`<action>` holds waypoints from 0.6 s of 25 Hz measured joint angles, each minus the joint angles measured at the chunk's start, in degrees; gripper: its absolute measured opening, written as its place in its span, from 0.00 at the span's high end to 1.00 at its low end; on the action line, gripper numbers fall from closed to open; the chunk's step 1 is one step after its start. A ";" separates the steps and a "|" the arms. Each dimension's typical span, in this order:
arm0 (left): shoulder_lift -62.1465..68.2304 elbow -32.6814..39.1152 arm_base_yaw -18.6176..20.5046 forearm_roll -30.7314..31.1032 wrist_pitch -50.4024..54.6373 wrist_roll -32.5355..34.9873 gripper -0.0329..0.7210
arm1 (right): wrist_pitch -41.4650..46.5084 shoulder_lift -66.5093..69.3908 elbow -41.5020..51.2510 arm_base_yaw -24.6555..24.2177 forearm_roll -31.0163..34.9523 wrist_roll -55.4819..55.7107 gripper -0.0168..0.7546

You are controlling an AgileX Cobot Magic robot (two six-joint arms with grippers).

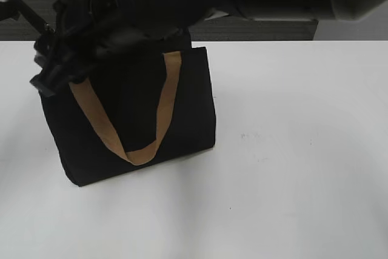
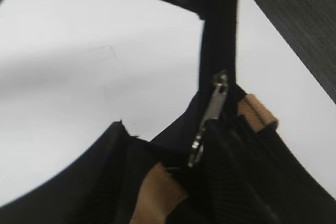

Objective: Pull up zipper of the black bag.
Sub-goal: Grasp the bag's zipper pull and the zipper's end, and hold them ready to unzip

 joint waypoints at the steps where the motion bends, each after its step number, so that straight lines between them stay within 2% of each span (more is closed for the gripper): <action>1: 0.00 0.00 0.00 0.00 0.00 0.00 0.92 | -0.43 0.00 0.00 -0.69 0.00 1.12 0.49; 6: 0.00 0.00 0.00 0.00 0.00 -0.05 0.92 | -1.16 0.00 0.00 -3.26 -0.36 4.60 0.49; 15: 0.86 0.00 0.00 0.00 0.00 -0.05 0.92 | -1.16 0.15 -0.10 -1.29 -0.36 2.07 0.49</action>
